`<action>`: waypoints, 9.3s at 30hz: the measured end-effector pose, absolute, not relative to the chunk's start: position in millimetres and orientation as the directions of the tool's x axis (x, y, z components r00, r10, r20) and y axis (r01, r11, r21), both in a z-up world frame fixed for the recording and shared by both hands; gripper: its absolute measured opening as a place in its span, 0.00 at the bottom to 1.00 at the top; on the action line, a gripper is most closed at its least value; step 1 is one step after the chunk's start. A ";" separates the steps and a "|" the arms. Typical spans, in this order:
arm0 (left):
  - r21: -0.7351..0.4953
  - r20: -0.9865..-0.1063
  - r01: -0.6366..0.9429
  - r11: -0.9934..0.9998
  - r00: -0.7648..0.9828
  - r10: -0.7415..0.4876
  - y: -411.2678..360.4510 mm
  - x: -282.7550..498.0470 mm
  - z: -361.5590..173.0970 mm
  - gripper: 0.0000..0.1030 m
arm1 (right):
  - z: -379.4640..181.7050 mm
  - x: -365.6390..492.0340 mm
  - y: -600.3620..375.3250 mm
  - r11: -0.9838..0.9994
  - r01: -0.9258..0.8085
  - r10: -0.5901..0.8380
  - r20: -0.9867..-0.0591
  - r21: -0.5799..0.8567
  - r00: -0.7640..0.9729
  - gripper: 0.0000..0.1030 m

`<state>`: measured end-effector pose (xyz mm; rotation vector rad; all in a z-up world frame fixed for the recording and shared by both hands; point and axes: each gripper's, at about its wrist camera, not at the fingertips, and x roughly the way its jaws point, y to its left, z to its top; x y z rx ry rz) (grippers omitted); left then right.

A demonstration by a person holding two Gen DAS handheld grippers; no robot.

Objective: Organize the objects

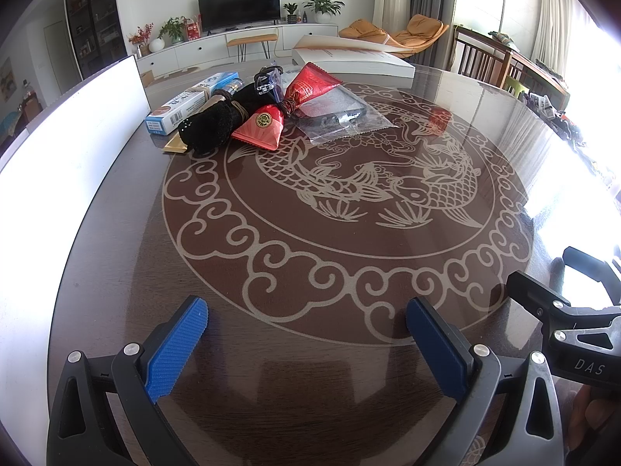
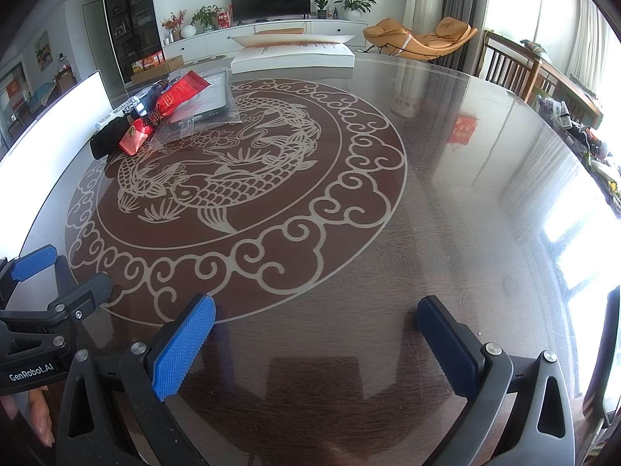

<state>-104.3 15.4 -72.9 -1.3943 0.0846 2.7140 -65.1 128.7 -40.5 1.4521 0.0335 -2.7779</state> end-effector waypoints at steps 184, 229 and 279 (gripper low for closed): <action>0.004 -0.819 0.071 -0.997 -0.573 -0.044 -71.8 -71.9 -72.3 1.00 | -27.6 -150.3 19.5 -0.952 0.289 -0.212 -0.901 0.103 -0.377 0.28; 0.004 -0.812 0.387 -0.922 -0.537 -0.229 -355.9 -14.5 22.8 0.37 | 100.5 -56.4 -294.7 -0.619 0.660 -0.672 -0.722 0.426 -0.165 0.28; 0.010 -0.817 -0.049 -0.999 -0.577 0.020 -30.9 -56.9 -70.1 1.00 | -31.1 -62.6 133.7 -1.000 0.022 -0.003 -0.810 -0.012 -0.586 0.94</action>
